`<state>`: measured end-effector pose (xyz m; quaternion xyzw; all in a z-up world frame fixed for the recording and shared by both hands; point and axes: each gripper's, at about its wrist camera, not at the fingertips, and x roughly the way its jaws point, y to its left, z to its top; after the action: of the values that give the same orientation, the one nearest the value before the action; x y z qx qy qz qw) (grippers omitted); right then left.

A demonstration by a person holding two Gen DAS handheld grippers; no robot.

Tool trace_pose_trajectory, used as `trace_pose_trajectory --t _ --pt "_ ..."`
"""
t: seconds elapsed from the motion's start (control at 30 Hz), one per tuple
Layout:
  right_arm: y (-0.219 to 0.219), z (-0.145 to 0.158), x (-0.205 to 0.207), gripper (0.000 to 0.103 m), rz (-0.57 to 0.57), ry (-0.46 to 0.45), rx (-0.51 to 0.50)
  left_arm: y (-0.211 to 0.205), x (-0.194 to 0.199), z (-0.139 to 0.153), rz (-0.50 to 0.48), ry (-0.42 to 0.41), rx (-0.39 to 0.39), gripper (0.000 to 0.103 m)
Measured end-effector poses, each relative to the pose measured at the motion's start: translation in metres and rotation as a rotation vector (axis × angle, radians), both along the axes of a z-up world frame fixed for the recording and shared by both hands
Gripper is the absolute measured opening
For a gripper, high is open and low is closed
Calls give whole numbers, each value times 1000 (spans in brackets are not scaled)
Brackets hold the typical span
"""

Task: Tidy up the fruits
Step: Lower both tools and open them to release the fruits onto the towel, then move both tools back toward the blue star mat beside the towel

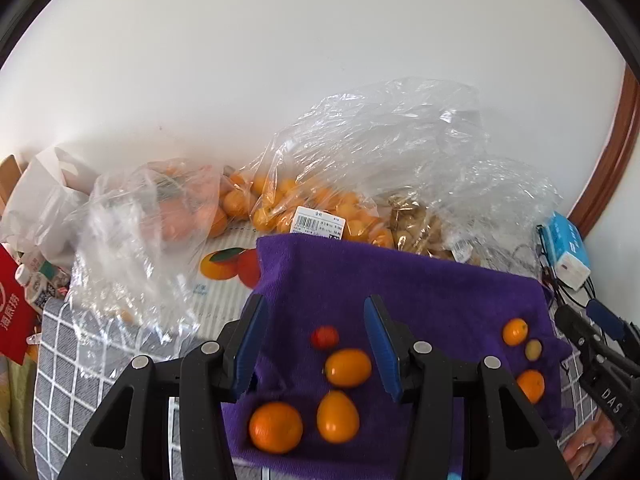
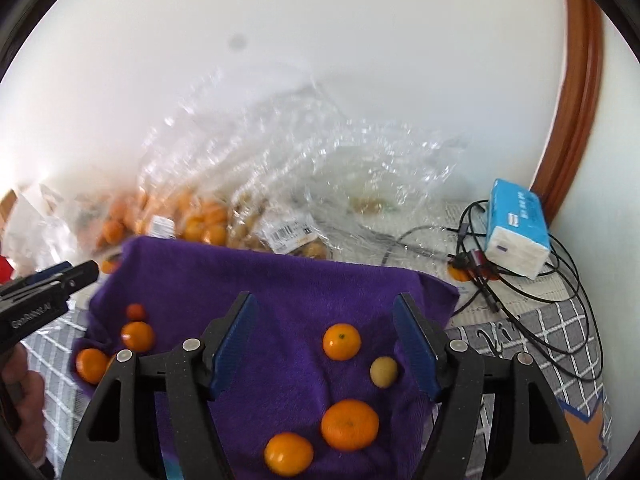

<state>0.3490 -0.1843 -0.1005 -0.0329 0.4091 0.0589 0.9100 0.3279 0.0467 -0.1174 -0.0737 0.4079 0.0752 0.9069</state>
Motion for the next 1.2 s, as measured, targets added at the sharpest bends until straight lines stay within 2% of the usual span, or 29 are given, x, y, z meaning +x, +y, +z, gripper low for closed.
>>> trace_pose_trajectory --t 0.17,0.27,0.4,0.47,0.6,0.77,0.8,0.9,0.97,1.2 --pt "-12 11 -38 70 -22 5 -26 0 -46 5 -9 -5 -1 48" --pt "-20 10 -66 70 -15 33 -4 1 -73 5 -1 -9 7 48" --pt "-23 6 -109 70 4 16 14 3 -107 -4 -12 1 34 48" --pt "-18 4 -126 70 14 1 -1 5 -123 -17 -11 25 36 48" --pt "-3 -11 -157 52 61 17 3 10 -153 -43 -8 58 51 48" --pt "24 -27 -183 50 150 34 39 16 -178 -70 -6 100 90 48" --pt "31 -30 -187 54 172 31 42 19 -183 -75 -3 103 94 48" --pt "52 -41 -196 62 224 25 38 28 -192 -88 3 114 67 52" --pt "62 -47 -196 63 241 32 38 33 -197 -89 8 86 56 60" --pt "83 -74 -186 64 248 95 1 35 -199 -91 -23 68 18 74"
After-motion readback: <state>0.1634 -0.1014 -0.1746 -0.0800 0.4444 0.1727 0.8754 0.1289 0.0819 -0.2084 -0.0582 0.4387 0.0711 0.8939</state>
